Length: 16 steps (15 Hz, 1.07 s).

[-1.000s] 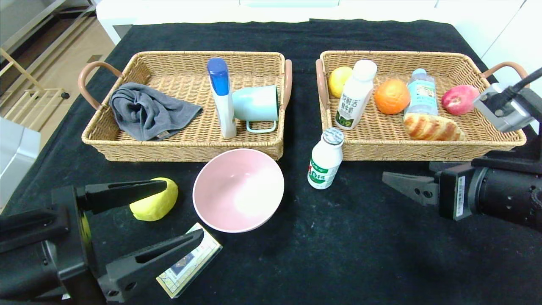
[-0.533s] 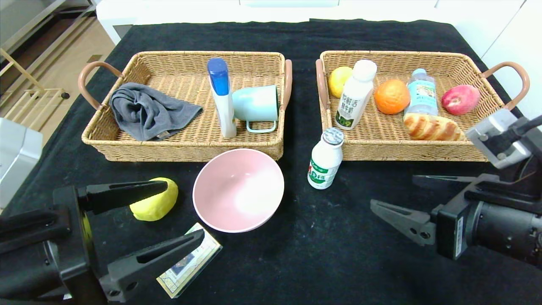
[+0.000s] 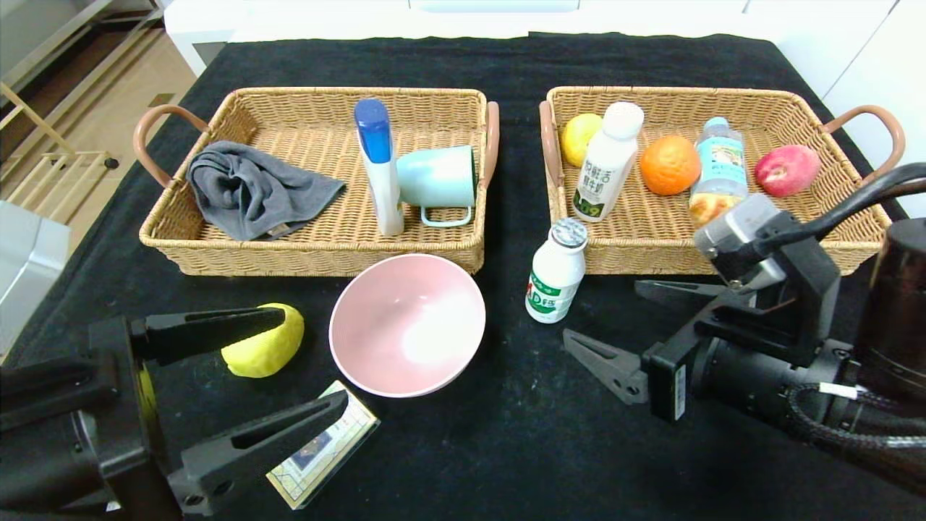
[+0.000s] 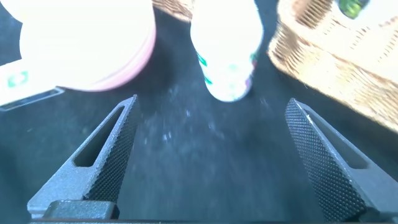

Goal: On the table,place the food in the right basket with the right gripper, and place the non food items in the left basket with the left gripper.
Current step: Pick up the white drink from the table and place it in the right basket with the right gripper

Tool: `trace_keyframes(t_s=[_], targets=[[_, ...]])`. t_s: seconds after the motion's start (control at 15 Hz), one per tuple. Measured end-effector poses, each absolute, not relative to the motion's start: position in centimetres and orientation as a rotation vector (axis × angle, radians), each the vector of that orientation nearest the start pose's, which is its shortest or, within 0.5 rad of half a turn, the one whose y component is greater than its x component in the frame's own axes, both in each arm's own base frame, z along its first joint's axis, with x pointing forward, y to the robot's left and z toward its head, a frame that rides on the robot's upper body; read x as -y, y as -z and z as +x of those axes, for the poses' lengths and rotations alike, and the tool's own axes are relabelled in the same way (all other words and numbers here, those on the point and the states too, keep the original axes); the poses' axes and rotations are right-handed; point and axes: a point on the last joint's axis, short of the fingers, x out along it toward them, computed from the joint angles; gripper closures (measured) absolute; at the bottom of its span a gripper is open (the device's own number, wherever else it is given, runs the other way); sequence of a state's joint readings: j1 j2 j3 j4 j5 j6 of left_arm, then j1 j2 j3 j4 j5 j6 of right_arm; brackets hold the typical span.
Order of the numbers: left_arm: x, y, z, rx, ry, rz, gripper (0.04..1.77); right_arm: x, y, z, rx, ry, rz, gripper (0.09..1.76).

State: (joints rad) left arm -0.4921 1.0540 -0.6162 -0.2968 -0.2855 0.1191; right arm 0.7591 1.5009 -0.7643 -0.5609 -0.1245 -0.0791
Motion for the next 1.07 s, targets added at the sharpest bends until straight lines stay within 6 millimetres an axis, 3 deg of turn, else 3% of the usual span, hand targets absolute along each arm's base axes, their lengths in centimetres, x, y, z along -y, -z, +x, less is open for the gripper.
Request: trace_keyframes(t_s=[0.4,1.07], targets=[[7.2,-24.3,12.1,-0.085,0.781,0.127,0.09,-20.3,-22.6,21.6,-0.108,-0.561,-0.153,0.15],[7.1,-24.4,12.0,-0.079,0.776,0.126,0.09,-22.4,-22.3,23.8,-0.072,-0.516,-0.136,0.14]])
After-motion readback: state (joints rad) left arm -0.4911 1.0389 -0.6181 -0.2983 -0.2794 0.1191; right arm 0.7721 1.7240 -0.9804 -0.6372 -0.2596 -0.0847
